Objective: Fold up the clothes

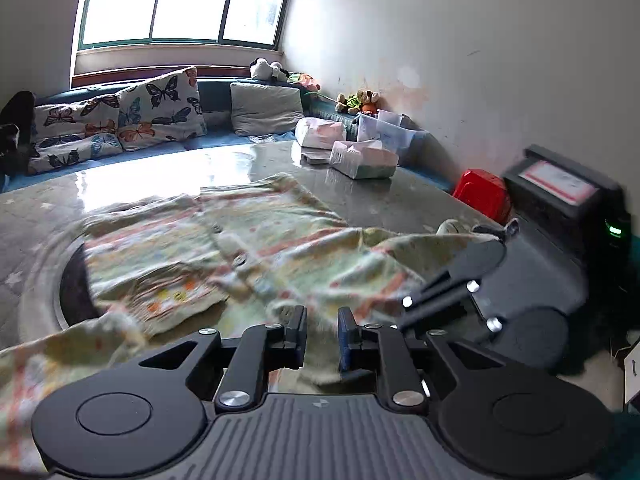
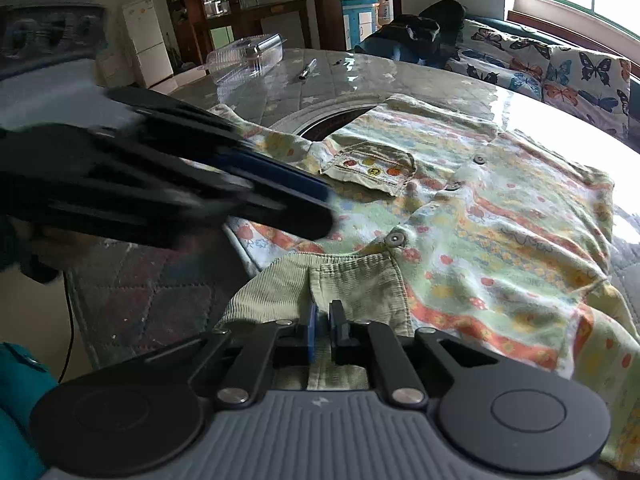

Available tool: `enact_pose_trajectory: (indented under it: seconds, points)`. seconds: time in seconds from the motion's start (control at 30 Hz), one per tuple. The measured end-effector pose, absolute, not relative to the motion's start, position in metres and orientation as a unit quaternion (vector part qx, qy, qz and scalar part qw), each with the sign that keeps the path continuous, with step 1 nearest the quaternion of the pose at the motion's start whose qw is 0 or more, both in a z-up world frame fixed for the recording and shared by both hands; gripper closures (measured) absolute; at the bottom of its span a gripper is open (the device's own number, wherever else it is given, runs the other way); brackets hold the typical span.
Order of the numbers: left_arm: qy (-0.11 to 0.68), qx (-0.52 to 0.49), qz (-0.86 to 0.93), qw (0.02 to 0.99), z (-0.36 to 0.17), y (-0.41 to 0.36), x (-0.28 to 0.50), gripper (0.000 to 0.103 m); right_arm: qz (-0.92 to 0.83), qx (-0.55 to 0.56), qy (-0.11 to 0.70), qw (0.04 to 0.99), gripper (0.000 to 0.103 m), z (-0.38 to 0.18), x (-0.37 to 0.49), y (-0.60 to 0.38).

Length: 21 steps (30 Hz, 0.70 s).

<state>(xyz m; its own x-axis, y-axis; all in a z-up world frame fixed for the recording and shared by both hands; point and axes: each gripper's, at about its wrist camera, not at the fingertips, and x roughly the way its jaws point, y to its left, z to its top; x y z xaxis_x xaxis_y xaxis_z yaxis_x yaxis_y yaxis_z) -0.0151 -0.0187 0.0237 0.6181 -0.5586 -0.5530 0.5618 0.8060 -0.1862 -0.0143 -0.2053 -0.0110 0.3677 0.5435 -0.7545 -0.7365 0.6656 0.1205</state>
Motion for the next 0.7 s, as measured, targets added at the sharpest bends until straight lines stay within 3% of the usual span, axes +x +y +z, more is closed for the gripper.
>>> enact_pose_trajectory:
  seconds: [0.23,0.6,0.7]
  points:
    - [0.352,-0.015,-0.32,0.879,-0.005,-0.038,0.014,0.086,0.328,-0.075,0.392,0.856,0.093,0.011,-0.011,-0.259]
    - [0.366,0.01,-0.327,0.871,-0.019,-0.046,0.005,0.085,0.06,-0.004,0.374,0.926,0.093,0.012,0.039,-0.405]
    - [0.367,0.01,-0.325,0.872,-0.019,-0.047,0.005,0.085,0.043,0.003,0.379,0.924,0.087,0.003,0.046,-0.422]
